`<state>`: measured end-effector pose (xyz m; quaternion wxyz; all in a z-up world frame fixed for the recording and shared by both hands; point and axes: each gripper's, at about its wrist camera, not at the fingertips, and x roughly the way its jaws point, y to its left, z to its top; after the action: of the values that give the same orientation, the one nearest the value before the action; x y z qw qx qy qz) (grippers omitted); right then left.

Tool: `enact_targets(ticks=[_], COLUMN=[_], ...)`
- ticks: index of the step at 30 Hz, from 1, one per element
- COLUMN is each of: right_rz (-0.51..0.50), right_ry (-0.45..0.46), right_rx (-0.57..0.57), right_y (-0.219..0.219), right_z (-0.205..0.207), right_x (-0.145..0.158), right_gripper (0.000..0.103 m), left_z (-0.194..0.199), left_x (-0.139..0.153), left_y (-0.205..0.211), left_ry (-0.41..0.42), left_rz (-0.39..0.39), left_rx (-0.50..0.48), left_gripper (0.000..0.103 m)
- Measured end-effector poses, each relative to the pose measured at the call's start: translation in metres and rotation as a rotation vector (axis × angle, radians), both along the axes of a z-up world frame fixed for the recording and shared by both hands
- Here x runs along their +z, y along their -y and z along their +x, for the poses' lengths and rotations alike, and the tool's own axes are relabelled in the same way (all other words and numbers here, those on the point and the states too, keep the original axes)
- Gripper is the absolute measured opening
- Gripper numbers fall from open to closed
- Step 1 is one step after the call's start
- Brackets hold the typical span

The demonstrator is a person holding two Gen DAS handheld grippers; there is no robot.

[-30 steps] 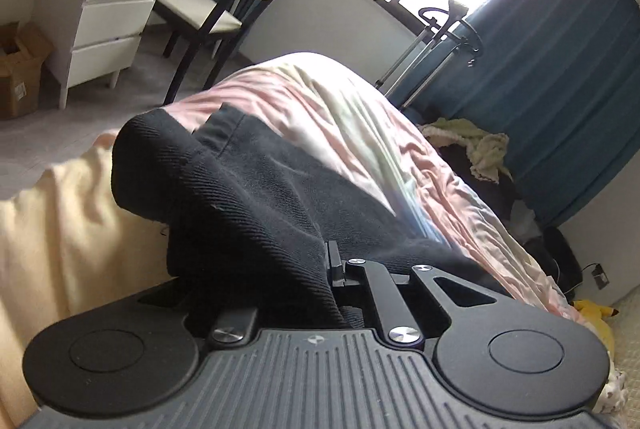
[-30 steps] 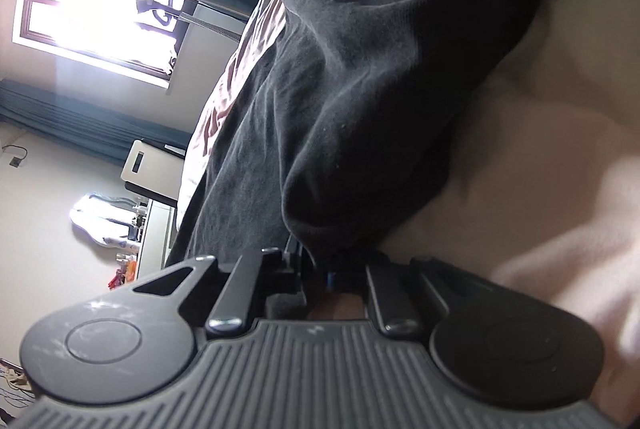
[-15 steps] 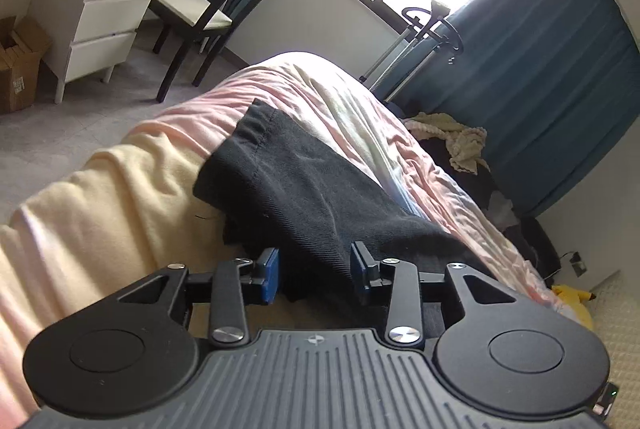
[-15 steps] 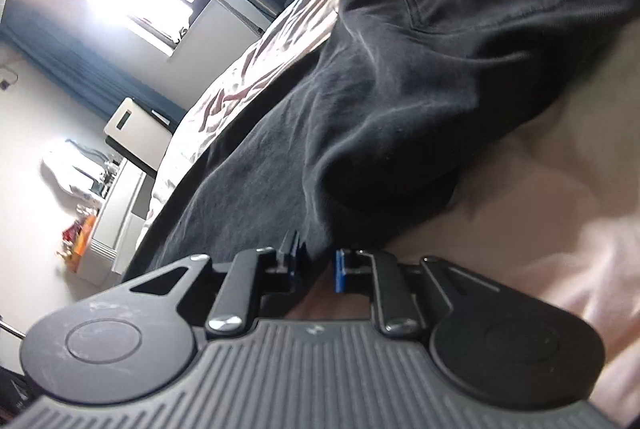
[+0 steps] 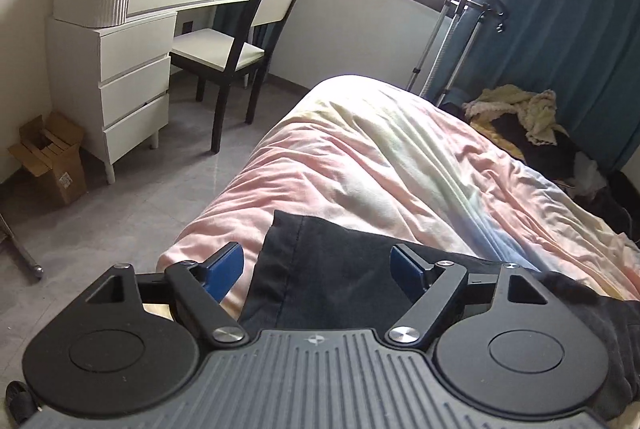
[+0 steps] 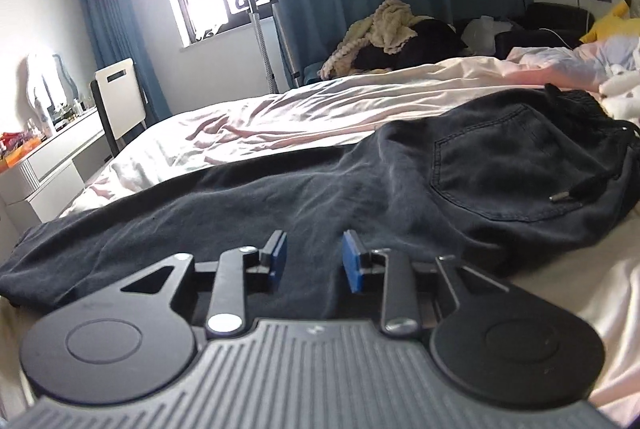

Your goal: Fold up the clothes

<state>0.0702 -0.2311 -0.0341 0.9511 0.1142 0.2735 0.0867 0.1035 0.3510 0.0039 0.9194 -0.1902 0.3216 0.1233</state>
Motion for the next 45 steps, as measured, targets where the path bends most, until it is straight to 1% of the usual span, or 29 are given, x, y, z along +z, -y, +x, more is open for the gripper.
enact_targets(ticks=[2, 4, 5, 7, 10, 11, 12, 14, 15, 16, 17, 18, 20, 21, 25, 30, 33, 36, 38, 42, 43, 45], right_rz=[-0.002, -0.001, -0.002, -0.006, -0.008, -0.005, -0.007, -0.007, 0.001, 0.010, 0.019, 0.028, 0.033, 0.028, 0.022, 0.027, 0.020, 0.007, -0.005, -0.009, -0.008, 0.003], right_ry=[-0.016, -0.030, -0.032, -0.035, -0.038, -0.035, -0.033, -0.034, -0.039, -0.045, -0.050, -0.055, -0.057, -0.054, -0.042, -0.035, -0.026, -0.007, 0.008, 0.042, 0.051, 0.058], right_rx=[0.026, 0.059, 0.071, 0.092, 0.107, 0.111, 0.111, 0.110, 0.109, 0.108, 0.107, 0.106, 0.106, 0.107, 0.111, 0.111, 0.113, 0.116, 0.118, 0.117, 0.116, 0.118], right_y=[-0.008, -0.015, -0.017, -0.020, -0.022, -0.022, -0.023, -0.023, -0.023, -0.022, -0.022, -0.021, -0.021, -0.022, -0.024, -0.023, -0.023, -0.021, -0.020, -0.016, -0.015, -0.013], right_z=[0.010, 0.017, 0.018, 0.020, 0.026, 0.028, 0.029, 0.033, 0.035, 0.037, 0.039, 0.041, 0.044, 0.044, 0.042, 0.040, 0.036, 0.030, 0.026, 0.017, 0.015, 0.010], right_x=[-0.004, -0.009, -0.011, -0.014, -0.017, -0.018, -0.018, -0.020, -0.021, -0.022, -0.023, -0.024, -0.025, -0.026, -0.024, -0.022, -0.019, -0.014, -0.010, -0.001, 0.002, 0.004], right_gripper=[0.034, 0.040, 0.048, 0.055, 0.061, 0.063, 0.064, 0.067, 0.068, 0.068, 0.068, 0.068, 0.068, 0.068, 0.068, 0.068, 0.068, 0.068, 0.069, 0.071, 0.071, 0.071], left_z=[0.019, 0.037, 0.045, 0.060, 0.079, 0.083, 0.087, 0.093, 0.094, 0.094, 0.094, 0.094, 0.092, 0.089, 0.069, 0.033, 0.000, -0.038, -0.060, -0.106, -0.118, -0.139], left_x=[-0.002, -0.006, -0.009, -0.015, -0.026, -0.029, -0.032, -0.034, -0.034, -0.033, -0.031, -0.030, -0.025, -0.021, 0.006, 0.045, 0.070, 0.094, 0.103, 0.110, 0.111, 0.107], left_y=[-0.001, -0.005, -0.008, -0.012, -0.019, -0.021, -0.023, -0.024, -0.022, -0.021, -0.020, -0.019, -0.015, -0.012, 0.002, 0.018, 0.027, 0.044, 0.052, 0.059, 0.061, 0.063], left_ry=[-0.022, -0.055, -0.077, -0.119, -0.157, -0.160, -0.166, -0.182, -0.186, -0.184, -0.184, -0.185, -0.185, -0.176, -0.110, 0.004, 0.088, 0.181, 0.204, 0.224, 0.225, 0.200], left_rz=[-0.013, -0.017, -0.010, 0.003, -0.036, -0.058, -0.071, -0.071, -0.064, -0.060, -0.061, -0.056, -0.040, -0.037, -0.007, -0.044, -0.066, -0.047, -0.065, -0.129, -0.143, -0.157], left_rx=[-0.003, 0.017, 0.031, 0.051, 0.048, 0.047, 0.055, 0.063, 0.062, 0.050, 0.036, 0.029, 0.013, 0.011, -0.018, -0.070, -0.130, -0.221, -0.252, -0.309, -0.321, -0.328], left_gripper=[0.083, 0.083, 0.083, 0.083, 0.082, 0.080, 0.076, 0.053, 0.047, 0.034, 0.027, 0.024, 0.013, 0.013, 0.011, 0.011, 0.010, 0.010, 0.010, 0.010, 0.010, 0.010])
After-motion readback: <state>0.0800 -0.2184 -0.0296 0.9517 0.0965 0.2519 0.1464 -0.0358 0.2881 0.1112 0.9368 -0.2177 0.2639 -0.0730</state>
